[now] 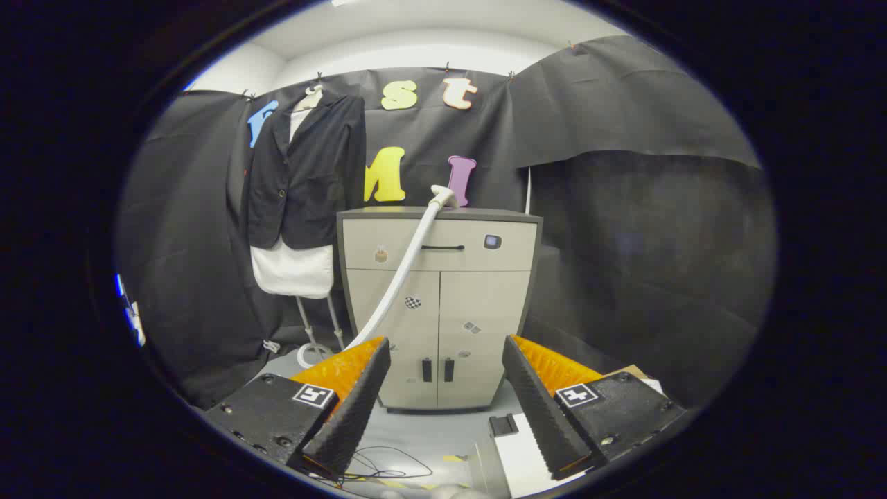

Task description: Iron the clothes twice with a garment steamer, once on the left side and once on the right side.

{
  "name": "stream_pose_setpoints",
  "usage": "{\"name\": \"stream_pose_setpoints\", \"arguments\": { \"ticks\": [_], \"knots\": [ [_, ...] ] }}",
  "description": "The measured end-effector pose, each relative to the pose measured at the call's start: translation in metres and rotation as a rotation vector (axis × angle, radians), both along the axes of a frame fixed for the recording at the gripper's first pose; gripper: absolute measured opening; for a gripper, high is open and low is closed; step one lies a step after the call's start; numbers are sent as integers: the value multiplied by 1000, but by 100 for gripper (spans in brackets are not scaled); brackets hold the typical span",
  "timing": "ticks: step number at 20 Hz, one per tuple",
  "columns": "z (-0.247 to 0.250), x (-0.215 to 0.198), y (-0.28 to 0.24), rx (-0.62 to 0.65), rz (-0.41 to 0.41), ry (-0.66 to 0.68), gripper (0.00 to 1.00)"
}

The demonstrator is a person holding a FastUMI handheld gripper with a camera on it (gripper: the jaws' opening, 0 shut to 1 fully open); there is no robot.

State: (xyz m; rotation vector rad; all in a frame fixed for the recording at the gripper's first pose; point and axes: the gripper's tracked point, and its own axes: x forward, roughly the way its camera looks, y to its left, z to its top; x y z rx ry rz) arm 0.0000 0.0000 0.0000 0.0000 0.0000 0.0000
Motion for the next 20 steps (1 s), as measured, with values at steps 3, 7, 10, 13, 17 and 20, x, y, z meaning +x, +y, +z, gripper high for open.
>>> {"name": "stream_pose_setpoints", "arguments": {
  "ticks": [3,7,10,13,17,20],
  "knots": [
    [0,1,-1,15,8,0,100],
    [3,2,-2,12,8,-5,100],
    [11,6,-6,21,-4,-15,100],
    [18,11,-7,19,-16,-24,100],
    [29,22,-11,25,-23,-11,100],
    [51,30,-19,41,-28,-14,100]
  ]
}}
